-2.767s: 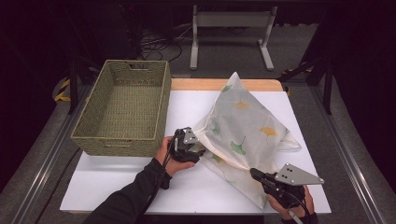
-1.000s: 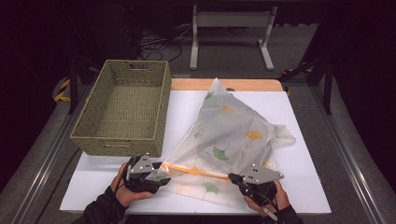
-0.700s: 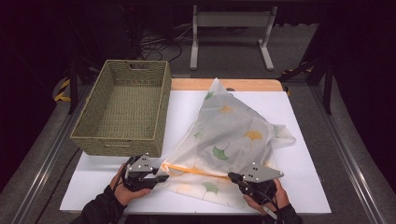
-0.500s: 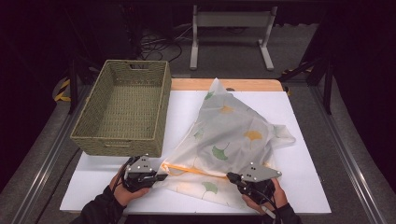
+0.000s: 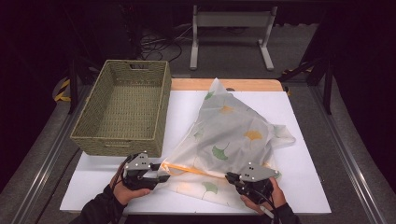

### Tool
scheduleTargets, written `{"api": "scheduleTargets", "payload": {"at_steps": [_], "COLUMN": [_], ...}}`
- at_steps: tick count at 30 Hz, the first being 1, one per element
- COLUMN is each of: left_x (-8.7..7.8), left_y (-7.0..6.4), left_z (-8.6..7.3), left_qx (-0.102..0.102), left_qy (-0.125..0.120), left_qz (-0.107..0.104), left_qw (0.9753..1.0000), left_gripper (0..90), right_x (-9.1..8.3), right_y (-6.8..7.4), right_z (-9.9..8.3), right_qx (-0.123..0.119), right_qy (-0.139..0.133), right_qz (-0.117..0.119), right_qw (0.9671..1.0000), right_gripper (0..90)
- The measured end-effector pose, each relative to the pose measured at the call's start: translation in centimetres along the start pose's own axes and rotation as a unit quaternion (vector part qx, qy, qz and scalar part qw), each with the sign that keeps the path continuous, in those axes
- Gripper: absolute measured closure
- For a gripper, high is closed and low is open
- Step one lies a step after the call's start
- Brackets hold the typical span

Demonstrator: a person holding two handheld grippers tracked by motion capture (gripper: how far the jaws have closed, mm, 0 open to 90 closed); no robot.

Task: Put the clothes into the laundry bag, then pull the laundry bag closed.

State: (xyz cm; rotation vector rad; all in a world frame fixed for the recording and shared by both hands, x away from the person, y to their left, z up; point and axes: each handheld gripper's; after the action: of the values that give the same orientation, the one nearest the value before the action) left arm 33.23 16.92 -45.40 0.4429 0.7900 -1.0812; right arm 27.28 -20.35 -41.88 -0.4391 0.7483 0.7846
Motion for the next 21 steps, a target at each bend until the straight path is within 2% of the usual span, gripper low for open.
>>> {"api": "scheduleTargets", "payload": {"at_steps": [5, 9, 13, 21], "left_x": [0.0, 0.0, -0.1, -0.5], "left_y": [0.0, -0.1, 0.2, 0.0], "left_z": [0.1, 0.2, 0.3, 0.2], "left_qx": [0.0, 0.005, 0.004, 0.013], "left_qy": [-0.004, -0.006, -0.009, -0.017], "left_qz": [-0.005, -0.007, -0.011, -0.02], "left_qw": [1.0, 0.9999, 0.9999, 0.9996], "left_gripper": [54.2, 55.3, 54.7, 65.1], "right_x": [-0.1, -0.8, -1.3, -0.2], "right_y": [0.3, 0.9, 1.4, 2.7], "right_z": [0.0, 0.3, 1.1, 2.8], "right_qx": [0.001, -0.018, -0.022, -0.04], "right_qy": [-0.009, -0.042, -0.065, -0.064], "right_qz": [0.0, -0.006, -0.011, 0.005], "right_qw": [1.0, 0.9989, 0.9976, 0.9971], "right_gripper": [78.6, 73.6, 71.3, 69.5]}}
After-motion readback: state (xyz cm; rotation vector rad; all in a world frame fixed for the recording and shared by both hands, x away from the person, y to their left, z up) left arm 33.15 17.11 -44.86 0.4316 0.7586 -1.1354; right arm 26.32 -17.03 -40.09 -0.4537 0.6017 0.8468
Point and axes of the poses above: each handheld gripper's, and its own axes: x roughly forward along the jaws, z roughly out of its top, y roughly to its left, and after that the axes turned 10 degrees about y, right-handed
